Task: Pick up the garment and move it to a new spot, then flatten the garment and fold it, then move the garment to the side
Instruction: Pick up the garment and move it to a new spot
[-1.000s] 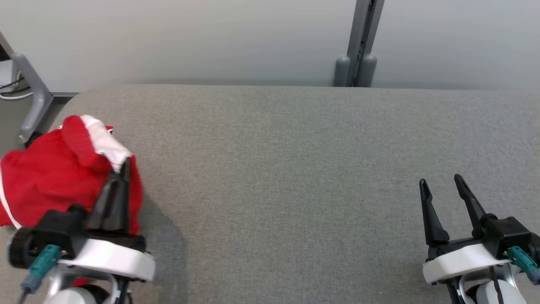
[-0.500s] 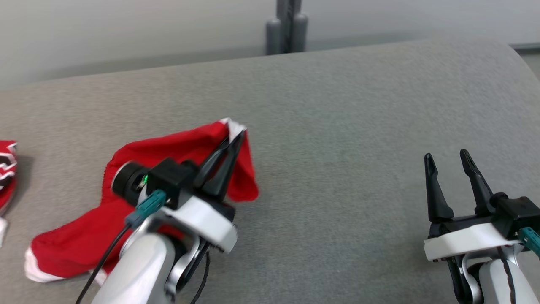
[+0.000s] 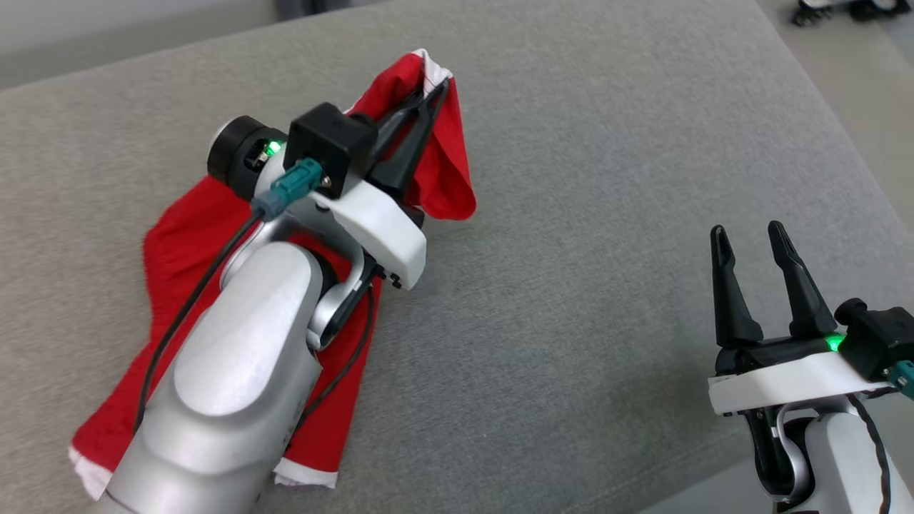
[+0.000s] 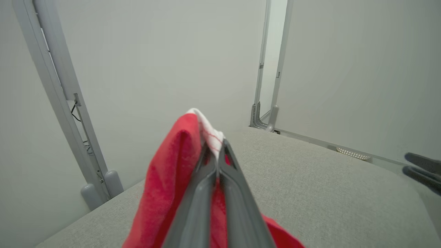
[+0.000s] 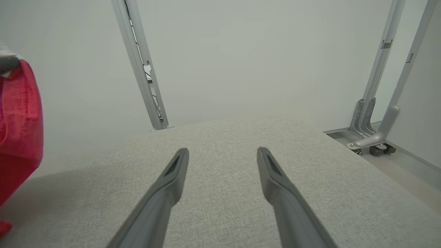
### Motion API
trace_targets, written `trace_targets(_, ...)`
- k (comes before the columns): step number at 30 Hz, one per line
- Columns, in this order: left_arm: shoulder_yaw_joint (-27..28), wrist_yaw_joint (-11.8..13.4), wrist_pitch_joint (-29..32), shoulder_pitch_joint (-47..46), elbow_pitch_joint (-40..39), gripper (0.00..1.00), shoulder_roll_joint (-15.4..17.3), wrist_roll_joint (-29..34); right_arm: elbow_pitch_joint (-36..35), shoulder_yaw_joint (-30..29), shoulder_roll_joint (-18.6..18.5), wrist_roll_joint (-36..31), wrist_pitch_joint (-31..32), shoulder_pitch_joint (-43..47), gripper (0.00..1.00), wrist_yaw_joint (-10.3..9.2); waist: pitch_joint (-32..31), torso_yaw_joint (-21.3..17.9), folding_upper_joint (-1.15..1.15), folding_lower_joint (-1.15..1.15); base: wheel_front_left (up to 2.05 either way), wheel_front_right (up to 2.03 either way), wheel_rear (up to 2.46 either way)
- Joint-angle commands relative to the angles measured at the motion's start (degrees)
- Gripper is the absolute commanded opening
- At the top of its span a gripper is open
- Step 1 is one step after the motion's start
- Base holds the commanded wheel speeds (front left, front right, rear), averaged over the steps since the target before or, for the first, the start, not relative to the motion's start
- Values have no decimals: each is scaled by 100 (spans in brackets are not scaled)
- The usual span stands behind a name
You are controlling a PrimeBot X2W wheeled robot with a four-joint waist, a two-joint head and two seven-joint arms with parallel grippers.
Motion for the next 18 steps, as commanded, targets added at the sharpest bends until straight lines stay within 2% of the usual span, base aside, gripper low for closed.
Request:
trace_targets(1,23,-21,-30,-134,158,0,14,-9,-14,13,-20,69,-28,-68,100,1,308,-313,0,0,0,0,0)
trace_targets(4,5,-56,-100,-262,646,0,-7,-100,-10,20,-18,141,-28,-65,100,1,377,-354,0,0,0,0,0)
trace_targets(5,-10,-71,-134,-288,787,10,-25,-143,0,24,-19,178,-28,-59,100,1,397,-354,0,0,0,0,0)
trace_targets(6,-39,-86,-157,-306,929,52,-38,-153,8,19,-19,177,-28,-56,100,1,405,-341,0,0,0,0,0)
trace_targets(7,-82,-101,-193,-308,1052,100,-48,-153,17,15,-19,178,-28,-53,100,1,406,-319,0,0,0,0,0)
trace_targets(15,-364,-190,-731,138,1371,100,-105,-344,108,-66,-22,35,-28,-72,100,1,101,125,0,0,0,0,0)
trace_targets(18,-282,-74,-964,444,1300,100,-17,-409,157,-92,-24,-68,-29,-12,100,1,-116,358,0,0,0,0,0)
